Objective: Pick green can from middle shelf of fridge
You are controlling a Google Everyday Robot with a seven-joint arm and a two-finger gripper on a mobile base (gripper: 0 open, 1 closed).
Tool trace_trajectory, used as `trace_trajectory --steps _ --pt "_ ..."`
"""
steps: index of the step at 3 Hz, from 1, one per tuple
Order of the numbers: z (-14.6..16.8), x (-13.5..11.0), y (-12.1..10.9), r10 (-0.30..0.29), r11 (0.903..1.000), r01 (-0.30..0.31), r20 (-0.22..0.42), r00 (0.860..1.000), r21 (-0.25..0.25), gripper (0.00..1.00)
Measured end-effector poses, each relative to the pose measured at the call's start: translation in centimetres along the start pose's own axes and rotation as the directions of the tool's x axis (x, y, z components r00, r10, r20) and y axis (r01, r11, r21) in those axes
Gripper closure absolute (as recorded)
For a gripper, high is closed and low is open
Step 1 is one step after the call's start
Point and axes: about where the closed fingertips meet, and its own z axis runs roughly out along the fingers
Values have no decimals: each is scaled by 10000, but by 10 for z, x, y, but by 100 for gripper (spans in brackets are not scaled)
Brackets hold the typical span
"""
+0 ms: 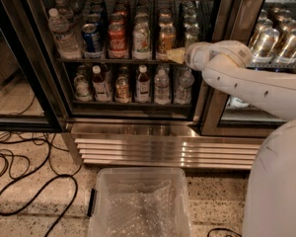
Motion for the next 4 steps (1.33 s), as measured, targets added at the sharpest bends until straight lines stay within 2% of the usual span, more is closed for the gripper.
trace_trajectory --steps 1,2,4 --pt "3 -10 -24 -67 9991 61 128 9999 417 23" --pt "4 -16 -31 -101 9981 89 189 9998 607 26" --pt "8 -18 -27 -123 9979 110 202 9997 644 26"
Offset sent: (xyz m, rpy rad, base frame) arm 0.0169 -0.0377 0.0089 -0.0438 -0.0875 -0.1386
